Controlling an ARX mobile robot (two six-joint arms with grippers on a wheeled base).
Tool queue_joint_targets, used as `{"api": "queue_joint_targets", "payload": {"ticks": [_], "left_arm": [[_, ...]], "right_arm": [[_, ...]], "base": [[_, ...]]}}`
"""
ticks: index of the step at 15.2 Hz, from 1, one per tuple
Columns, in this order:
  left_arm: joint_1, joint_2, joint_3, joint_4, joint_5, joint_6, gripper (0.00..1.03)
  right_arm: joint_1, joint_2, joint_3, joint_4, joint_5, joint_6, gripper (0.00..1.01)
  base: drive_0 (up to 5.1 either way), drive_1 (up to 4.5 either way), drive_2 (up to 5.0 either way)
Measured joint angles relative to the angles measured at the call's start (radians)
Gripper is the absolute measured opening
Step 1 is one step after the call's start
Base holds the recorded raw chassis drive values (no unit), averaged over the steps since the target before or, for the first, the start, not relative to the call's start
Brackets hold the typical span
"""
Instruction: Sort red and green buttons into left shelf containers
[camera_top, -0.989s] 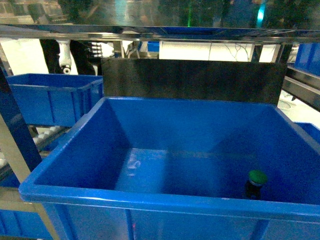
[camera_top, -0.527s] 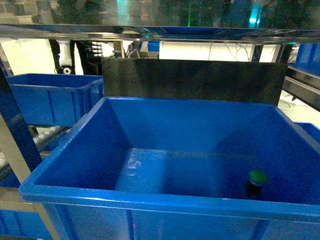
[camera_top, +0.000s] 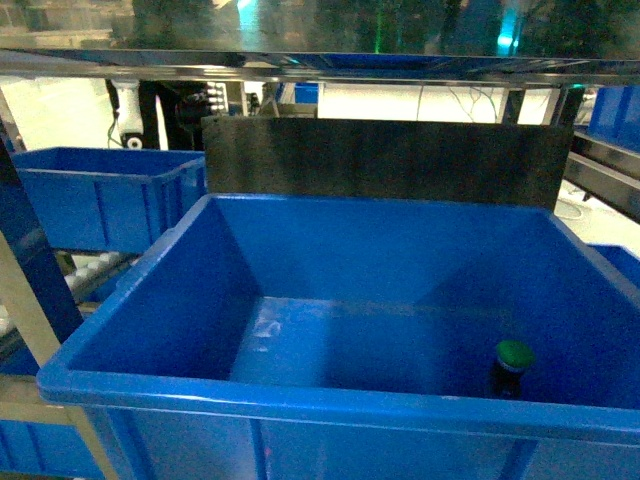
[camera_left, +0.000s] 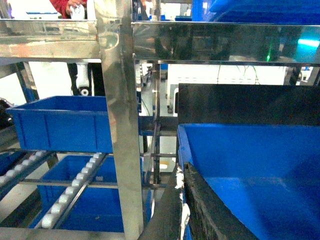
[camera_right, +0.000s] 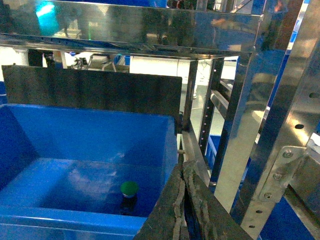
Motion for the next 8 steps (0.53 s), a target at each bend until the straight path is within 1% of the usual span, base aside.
{"api": "queue_joint_targets", "payload": {"ticks": [5,6,8], "left_arm": [[0.000,-0.103,-0.026,-0.074,0.000,0.000,0.02],[0.000,-0.112,-0.044,-0.040,0.000,0.000,0.02],[0.000,-0.171,-0.051,-0.097,0.000,0.001,0.02]], "right_arm": [[0.000,0.000,0.000,0.000,0.000,0.000,0.02],[0.000,0.000,0.000,0.000,0.000,0.000,0.02],[0.000,0.000,0.000,0.000,0.000,0.001,0.02]], "base": [[0.0,0.00,0.0],[0.0,0.00,0.0],[0.0,0.00,0.0]]}}
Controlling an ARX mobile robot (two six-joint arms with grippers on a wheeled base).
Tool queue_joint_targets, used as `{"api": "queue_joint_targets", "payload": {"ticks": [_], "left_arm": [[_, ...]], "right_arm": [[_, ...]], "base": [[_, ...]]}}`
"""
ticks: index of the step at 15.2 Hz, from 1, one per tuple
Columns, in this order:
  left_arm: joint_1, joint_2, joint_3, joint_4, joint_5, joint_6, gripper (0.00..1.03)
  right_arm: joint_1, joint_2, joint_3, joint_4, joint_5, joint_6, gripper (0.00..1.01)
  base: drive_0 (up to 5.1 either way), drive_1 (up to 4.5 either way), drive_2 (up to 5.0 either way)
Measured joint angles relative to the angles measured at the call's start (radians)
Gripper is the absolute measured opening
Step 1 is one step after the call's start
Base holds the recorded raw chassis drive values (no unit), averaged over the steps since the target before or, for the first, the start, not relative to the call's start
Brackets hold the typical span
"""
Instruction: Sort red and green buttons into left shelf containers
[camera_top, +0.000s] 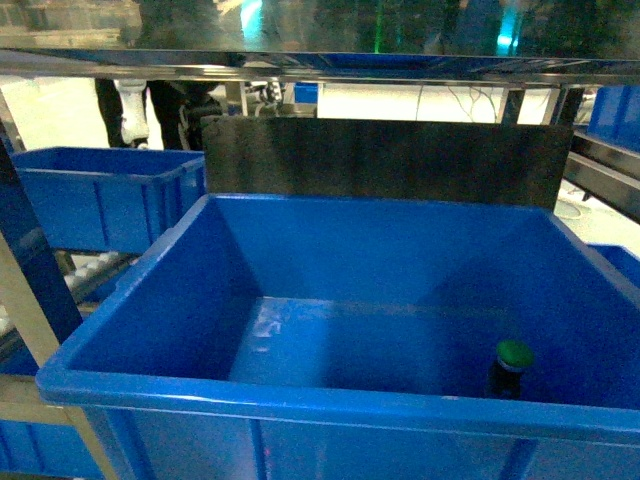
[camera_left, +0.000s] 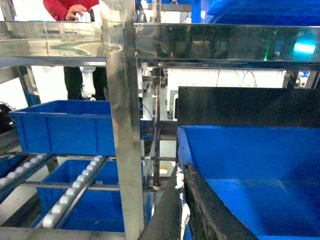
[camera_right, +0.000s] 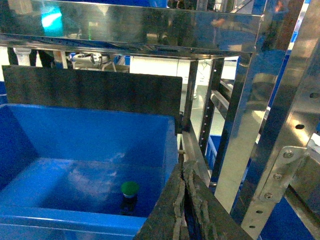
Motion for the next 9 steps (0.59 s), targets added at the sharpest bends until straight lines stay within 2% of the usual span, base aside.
{"api": "queue_joint_targets", "payload": {"ticks": [6,7,9], "left_arm": [[0.000,-0.126,0.000,-0.130,0.000,0.000,0.02],[0.000,-0.225,0.001,-0.287,0.002,0.000,0.02],[0.000,-0.284,0.000,-0.303,-0.003,0.000,0.02]], "right_arm": [[0.000,0.000,0.000,0.000,0.000,0.000,0.02],[0.000,0.000,0.000,0.000,0.000,0.000,0.02],[0.000,0.000,0.000,0.001,0.000,0.000,0.02]], "base": [[0.0,0.00,0.0],[0.0,0.00,0.0],[0.0,0.00,0.0]]}}
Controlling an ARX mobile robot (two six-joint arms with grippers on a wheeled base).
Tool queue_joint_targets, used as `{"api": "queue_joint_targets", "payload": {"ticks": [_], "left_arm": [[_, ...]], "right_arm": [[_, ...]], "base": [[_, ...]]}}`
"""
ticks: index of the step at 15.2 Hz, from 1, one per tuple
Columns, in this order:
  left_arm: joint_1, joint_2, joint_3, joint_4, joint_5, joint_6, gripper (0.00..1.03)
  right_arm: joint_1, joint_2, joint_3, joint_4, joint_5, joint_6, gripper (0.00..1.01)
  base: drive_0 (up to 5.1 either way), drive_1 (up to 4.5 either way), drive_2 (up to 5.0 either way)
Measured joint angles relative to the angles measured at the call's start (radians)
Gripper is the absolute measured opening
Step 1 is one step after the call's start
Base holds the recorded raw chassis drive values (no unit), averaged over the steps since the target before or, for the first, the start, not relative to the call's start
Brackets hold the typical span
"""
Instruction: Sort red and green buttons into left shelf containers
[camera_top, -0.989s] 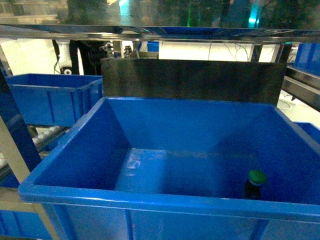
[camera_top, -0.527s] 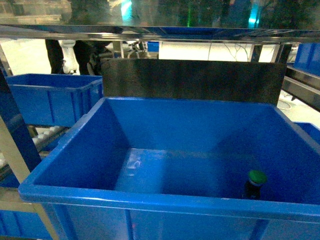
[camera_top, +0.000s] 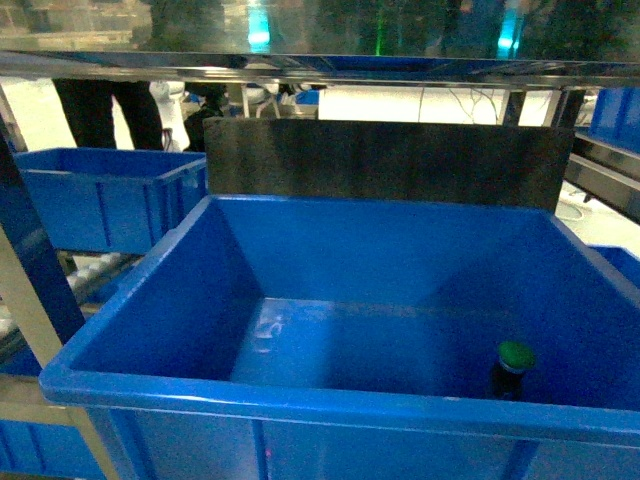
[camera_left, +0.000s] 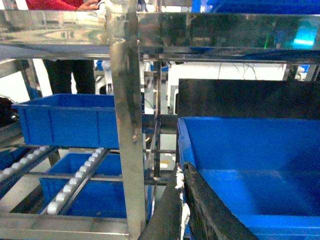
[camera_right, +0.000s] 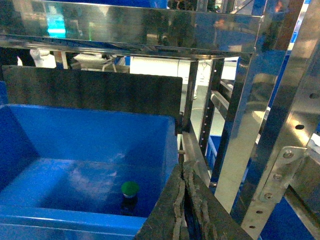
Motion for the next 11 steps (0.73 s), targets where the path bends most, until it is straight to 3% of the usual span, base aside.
{"api": "queue_joint_targets", "payload": {"ticks": [4,7,11], "left_arm": [[0.000,0.000,0.001,0.003,0.003,0.000,0.02],[0.000,0.000,0.001,0.003,0.003,0.000,0.34],[0.000,0.000,0.001,0.003,0.003,0.000,0.84]], "right_arm": [[0.000,0.000,0.000,0.000,0.000,0.000,0.02],[0.000,0.000,0.000,-0.001,0.001,0.000,0.38],[0.000,0.000,0.000,-0.001,0.000,0.000,0.89]], "base": [[0.0,0.00,0.0],[0.0,0.00,0.0],[0.0,0.00,0.0]]}}
